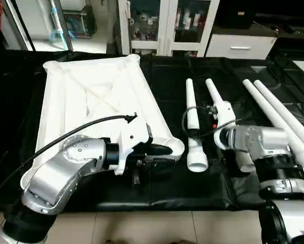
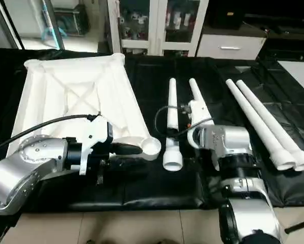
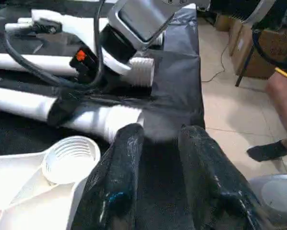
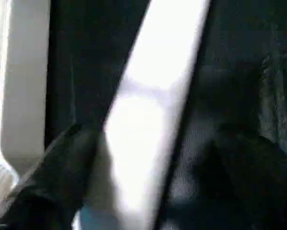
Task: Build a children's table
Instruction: Pick table leg
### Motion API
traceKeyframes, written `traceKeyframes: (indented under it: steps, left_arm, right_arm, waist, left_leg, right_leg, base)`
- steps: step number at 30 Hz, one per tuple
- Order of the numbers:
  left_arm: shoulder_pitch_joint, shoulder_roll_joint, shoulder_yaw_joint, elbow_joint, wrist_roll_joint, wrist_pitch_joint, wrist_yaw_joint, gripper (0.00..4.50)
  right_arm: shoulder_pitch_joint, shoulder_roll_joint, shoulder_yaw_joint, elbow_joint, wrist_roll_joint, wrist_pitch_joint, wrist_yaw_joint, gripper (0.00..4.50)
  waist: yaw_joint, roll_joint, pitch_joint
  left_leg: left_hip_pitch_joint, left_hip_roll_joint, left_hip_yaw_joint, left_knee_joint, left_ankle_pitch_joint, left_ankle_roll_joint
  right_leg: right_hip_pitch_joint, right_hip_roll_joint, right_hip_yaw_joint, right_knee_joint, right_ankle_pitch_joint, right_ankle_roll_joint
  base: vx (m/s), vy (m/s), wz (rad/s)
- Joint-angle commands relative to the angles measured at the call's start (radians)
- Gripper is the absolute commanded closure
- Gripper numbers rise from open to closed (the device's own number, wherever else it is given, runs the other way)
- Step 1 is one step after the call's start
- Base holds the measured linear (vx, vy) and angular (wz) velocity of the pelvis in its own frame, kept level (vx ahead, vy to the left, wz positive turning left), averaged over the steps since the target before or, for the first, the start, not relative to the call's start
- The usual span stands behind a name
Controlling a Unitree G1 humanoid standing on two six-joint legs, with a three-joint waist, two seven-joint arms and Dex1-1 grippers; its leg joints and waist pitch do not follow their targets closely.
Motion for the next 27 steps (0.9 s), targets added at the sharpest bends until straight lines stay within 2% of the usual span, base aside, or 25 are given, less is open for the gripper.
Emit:
traceKeyframes:
  steps: [1, 4, 5, 9, 10, 12, 13, 15, 19, 22, 23, 27]
  left_arm:
    - [0.004, 0.001, -0.012, -0.021, 0.004, 0.006, 0.016, 2.96]
    - [0.011, 0.007, -0.020, -0.024, 0.015, 0.008, 0.020, 2.96]
    - [0.014, 0.009, -0.021, -0.026, 0.016, 0.007, 0.019, 2.96]
    - [0.008, 0.017, -0.024, -0.028, 0.012, 0.017, 0.021, 2.96]
    - [0.002, 0.023, -0.026, -0.027, 0.009, 0.025, 0.017, 2.67]
    - [0.000, 0.025, -0.023, -0.027, 0.007, 0.028, 0.017, 2.60]
    - [0.000, 0.026, -0.021, -0.027, 0.003, 0.032, 0.018, 2.55]
    - [0.001, 0.028, -0.016, -0.028, -0.002, 0.039, 0.018, 2.25]
    - [-0.006, 0.027, -0.015, -0.022, 0.003, 0.040, 0.025, 1.95]
    - [-0.004, 0.032, -0.016, -0.021, 0.002, 0.040, 0.024, 1.63]
    - [-0.001, 0.032, -0.014, -0.027, -0.001, 0.045, 0.027, 1.63]
    - [0.003, 0.029, -0.009, -0.036, -0.009, 0.056, 0.032, 1.20]
  right_arm:
    - [-0.007, -0.009, -0.011, 0.040, -0.019, -0.002, -0.022, 0.60]
    - [-0.008, -0.003, -0.039, 0.079, -0.019, -0.025, -0.048, 0.92]
    - [-0.008, -0.003, -0.045, 0.088, -0.019, -0.029, -0.052, 1.03]
    - [-0.010, -0.013, -0.049, 0.107, -0.021, -0.035, -0.057, 1.36]
    - [-0.012, -0.017, -0.051, 0.112, -0.018, -0.038, -0.056, 1.50]
    - [-0.013, -0.020, -0.053, 0.113, -0.017, -0.039, -0.054, 1.64]
    - [-0.013, -0.021, -0.055, 0.116, -0.017, -0.041, -0.054, 1.72]
    - [-0.015, -0.020, -0.065, 0.129, -0.018, -0.049, -0.056, 1.92]
    - [-0.006, -0.020, -0.091, 0.135, -0.009, -0.062, -0.071, 2.27]
    - [0.001, -0.019, -0.100, 0.137, -0.005, -0.065, -0.077, 2.51]
    - [0.008, -0.018, -0.107, 0.138, -0.003, -0.069, -0.084, 2.51]
    - [0.017, -0.015, -0.112, 0.135, -0.007, -0.073, -0.087, 2.65]
  waist:
    - [-0.001, -0.006, -0.069]
    - [-0.001, -0.004, -0.068]
    - [0.000, 0.000, -0.069]
    - [0.000, -0.003, -0.068]
    - [-0.001, -0.003, -0.068]
    - [-0.001, -0.004, -0.068]
    - [0.001, 0.004, -0.069]
    - [-0.001, 0.002, -0.070]
    - [0.000, -0.003, -0.070]
    - [0.000, -0.002, -0.070]
    - [0.001, 0.002, -0.070]
    - [-0.001, 0.001, -0.068]
  left_leg:
    - [0.000, 0.064, -0.013, -0.068, -0.033, 0.007]
    - [0.002, 0.064, -0.014, -0.069, -0.053, 0.000]
    - [0.003, 0.064, -0.014, -0.069, -0.055, -0.004]
    - [0.003, 0.064, -0.013, -0.069, -0.073, -0.009]
    - [0.002, 0.064, -0.014, -0.069, -0.075, -0.010]
    - [0.002, 0.064, -0.014, -0.069, -0.081, -0.012]
    - [0.003, 0.063, -0.015, -0.068, -0.077, -0.013]
    - [0.002, 0.063, -0.014, -0.068, -0.070, -0.014]
    - [0.001, 0.063, -0.014, -0.068, -0.068, -0.010]
    - [-0.001, 0.062, -0.014, -0.068, -0.062, -0.007]
    - [0.000, 0.062, -0.015, -0.067, -0.062, -0.007]
    - [0.001, 0.063, -0.015, -0.069, -0.089, -0.013]
  right_leg:
    - [0.057, -0.066, 0.050, -0.056, -0.150, -0.232]
    - [0.056, -0.066, 0.050, -0.059, -0.174, -0.225]
    - [0.056, -0.066, 0.050, -0.057, -0.173, -0.225]
    - [0.055, -0.065, 0.050, -0.059, -0.183, -0.223]
    - [0.056, -0.065, 0.049, -0.059, -0.185, -0.223]
    - [0.055, -0.065, 0.049, -0.059, -0.193, -0.219]
    - [0.055, -0.066, 0.049, -0.057, -0.185, -0.220]
    - [0.056, -0.063, 0.048, -0.056, -0.164, -0.224]
    - [0.058, -0.065, 0.048, -0.056, -0.155, -0.230]
    - [0.059, -0.065, 0.048, -0.055, -0.158, -0.228]
    - [0.059, -0.065, 0.048, -0.055, -0.159, -0.228]
    - [0.057, -0.064, 0.047, -0.059, -0.187, -0.224]
  base:
    - [0.000, 0.000, 0.00]
    - [0.000, 0.000, 0.00]
    - [0.000, 0.000, 0.00]
    - [0.000, 0.000, 0.00]
    - [0.000, 0.000, 0.00]
    - [0.000, 0.000, 0.00]
    - [0.000, 0.000, 0.00]
    - [0.000, 0.000, 0.00]
    - [0.000, 0.000, 0.00]
    - [0.000, 0.000, 0.00]
    - [0.000, 0.000, 0.00]
    - [0.000, 0.000, 0.00]
